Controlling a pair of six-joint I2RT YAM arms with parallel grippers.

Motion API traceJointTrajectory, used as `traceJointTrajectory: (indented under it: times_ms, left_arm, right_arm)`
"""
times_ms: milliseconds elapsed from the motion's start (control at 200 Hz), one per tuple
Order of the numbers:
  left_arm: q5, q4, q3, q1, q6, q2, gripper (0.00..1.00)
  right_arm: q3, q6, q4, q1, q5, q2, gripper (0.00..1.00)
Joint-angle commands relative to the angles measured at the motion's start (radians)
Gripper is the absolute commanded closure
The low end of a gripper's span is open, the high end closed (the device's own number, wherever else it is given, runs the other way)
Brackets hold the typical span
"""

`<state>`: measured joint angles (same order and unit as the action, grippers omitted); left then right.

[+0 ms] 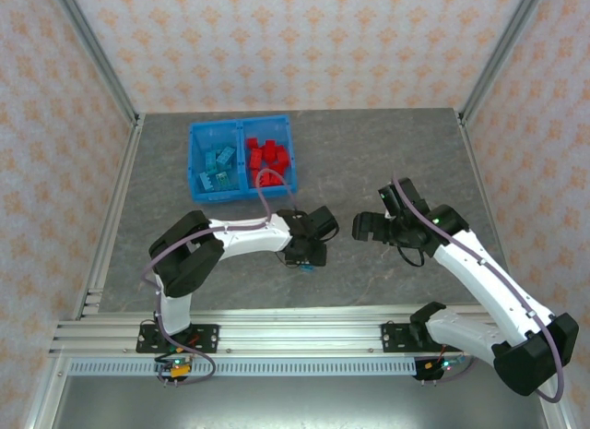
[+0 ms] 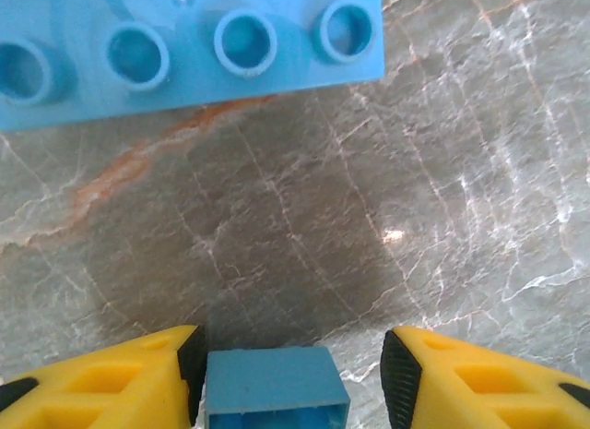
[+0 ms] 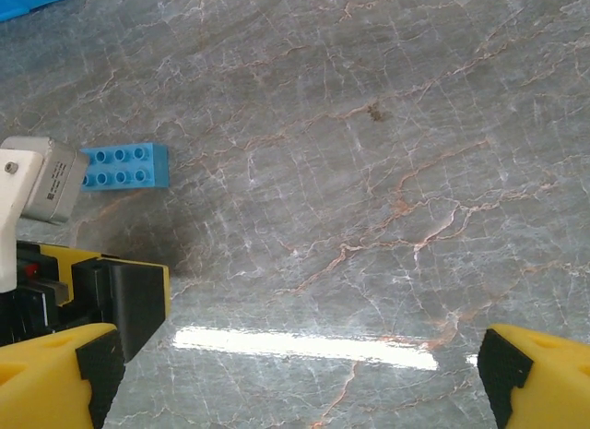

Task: Sort the legos into containers by color

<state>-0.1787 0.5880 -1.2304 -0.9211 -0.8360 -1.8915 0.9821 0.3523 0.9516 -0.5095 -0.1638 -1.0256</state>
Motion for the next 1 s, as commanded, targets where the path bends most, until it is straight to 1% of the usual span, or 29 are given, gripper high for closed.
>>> traceJointTrajectory:
  times_ms: [0,80,135,245,325,475,541,581,641,691,846,996]
  left_arm:
    - [0.037,0.096,0.005,-0.007,0.044,-0.012,0.43]
    - [0.032,0.172,-0.033,-0.024,0.125,-0.069,0.37]
    - [0.052,0.221,-0.053,-0.038,0.155,-0.096,0.38]
    - [0.049,0.19,-0.024,-0.042,0.14,-0.11,0.51]
    - [0.05,0.167,-0.019,-0.043,0.116,-0.105,0.59]
    - [0.103,0.155,-0.007,-0.039,0.081,-0.062,0.66]
    - [0.124,0.145,0.005,-0.028,0.075,-0.025,0.69]
    - [0.136,0.134,0.014,-0.014,0.075,0.031,0.7]
    - [0.153,0.121,0.022,0.019,0.085,0.086,0.71]
    - [0.174,0.122,0.018,0.057,0.102,0.133,0.71]
    - [0.253,0.139,-0.019,0.199,0.179,0.277,0.73]
    - [0.311,0.146,-0.09,0.38,0.263,0.352,0.72]
  right_arm:
    - [0.012,0.01,0.044,0.002,-0.012,0.005,0.01]
    - [0.008,0.007,0.056,0.002,-0.009,0.01,0.01]
    - [0.006,0.01,0.055,0.002,-0.006,0.012,0.01]
    - [-0.002,0.021,0.042,0.002,-0.015,0.012,0.0]
    - [-0.014,0.025,0.045,0.002,-0.029,0.013,0.01]
    - [-0.028,0.022,0.09,0.002,-0.07,0.031,0.0]
    - [-0.032,0.011,0.104,0.002,-0.123,0.038,0.0]
    - [-0.038,0.004,0.097,0.003,-0.168,0.035,0.0]
    - [-0.047,0.002,0.066,0.003,-0.228,0.026,0.01]
    - [-0.054,0.015,0.028,0.003,-0.247,0.018,0.01]
    - [-0.049,0.057,-0.096,0.003,-0.221,-0.01,0.01]
    - [-0.016,0.081,-0.188,0.003,-0.209,-0.077,0.01]
